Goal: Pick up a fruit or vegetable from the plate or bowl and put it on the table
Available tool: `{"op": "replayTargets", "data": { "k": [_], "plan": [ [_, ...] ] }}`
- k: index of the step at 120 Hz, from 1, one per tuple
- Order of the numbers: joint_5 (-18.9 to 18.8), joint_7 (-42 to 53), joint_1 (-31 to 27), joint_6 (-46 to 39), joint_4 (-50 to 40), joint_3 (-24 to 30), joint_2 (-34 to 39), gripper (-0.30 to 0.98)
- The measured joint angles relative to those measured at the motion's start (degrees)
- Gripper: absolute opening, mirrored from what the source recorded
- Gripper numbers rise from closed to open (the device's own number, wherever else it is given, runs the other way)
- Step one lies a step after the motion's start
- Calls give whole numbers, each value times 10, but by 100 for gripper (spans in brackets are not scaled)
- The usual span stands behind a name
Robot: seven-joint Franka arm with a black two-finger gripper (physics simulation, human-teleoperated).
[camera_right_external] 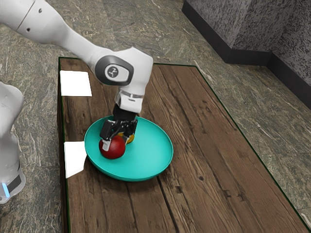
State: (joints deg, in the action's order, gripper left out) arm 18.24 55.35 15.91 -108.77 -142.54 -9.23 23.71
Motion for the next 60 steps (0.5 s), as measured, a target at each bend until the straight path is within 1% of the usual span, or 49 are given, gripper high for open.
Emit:
{"op": "replayTargets", "data": {
  "k": [13, 15, 16, 20, 23, 36, 60],
  "plan": [
    [3, 2, 0, -3, -3, 0, -4, 69],
    [3, 2, 0, -4, -3, 0, -5, 66],
    [3, 2, 0, -4, -4, 0, -6, 62],
    [3, 3, 0, -5, -4, 0, -8, 52],
    [2, 3, 0, -7, -4, 0, -10, 48],
    [2, 0, -1, -9, -4, 0, -12, 51],
    [2, -9, -2, -15, -2, 0, -10, 41]
  ]
}}
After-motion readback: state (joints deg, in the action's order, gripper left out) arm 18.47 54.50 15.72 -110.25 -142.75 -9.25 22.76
